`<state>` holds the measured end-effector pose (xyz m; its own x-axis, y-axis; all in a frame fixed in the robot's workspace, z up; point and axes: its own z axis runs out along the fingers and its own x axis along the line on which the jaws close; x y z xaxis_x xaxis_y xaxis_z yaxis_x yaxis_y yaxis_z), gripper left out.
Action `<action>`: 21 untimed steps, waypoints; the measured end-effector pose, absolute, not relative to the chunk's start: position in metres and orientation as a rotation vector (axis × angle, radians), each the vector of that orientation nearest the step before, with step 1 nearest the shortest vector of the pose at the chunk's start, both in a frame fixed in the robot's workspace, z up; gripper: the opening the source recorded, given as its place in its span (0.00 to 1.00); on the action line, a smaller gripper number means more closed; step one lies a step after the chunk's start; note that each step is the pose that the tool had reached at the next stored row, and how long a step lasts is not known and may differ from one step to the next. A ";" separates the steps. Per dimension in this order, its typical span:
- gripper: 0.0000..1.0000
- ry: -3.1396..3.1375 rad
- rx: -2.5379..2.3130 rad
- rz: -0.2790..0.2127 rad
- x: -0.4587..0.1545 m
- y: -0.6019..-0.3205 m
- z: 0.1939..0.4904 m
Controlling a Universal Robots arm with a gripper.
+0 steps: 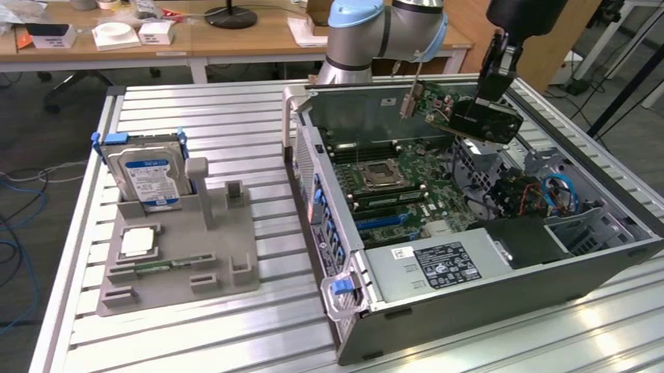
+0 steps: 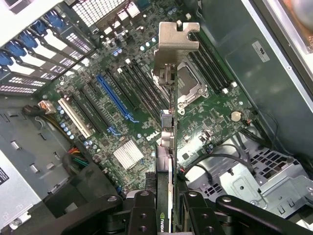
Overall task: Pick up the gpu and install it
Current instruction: 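Insert the gpu into the slot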
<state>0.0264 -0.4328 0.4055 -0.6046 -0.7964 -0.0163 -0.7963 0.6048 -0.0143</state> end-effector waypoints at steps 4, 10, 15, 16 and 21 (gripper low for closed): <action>0.26 2.789 -1.400 -0.008 0.027 -0.433 0.406; 0.26 2.780 -1.418 -0.008 0.027 -0.433 0.405; 0.26 2.772 -1.434 -0.008 0.027 -0.433 0.405; 0.26 2.770 -1.436 -0.008 0.027 -0.433 0.405; 0.26 2.762 -1.451 -0.008 0.027 -0.433 0.406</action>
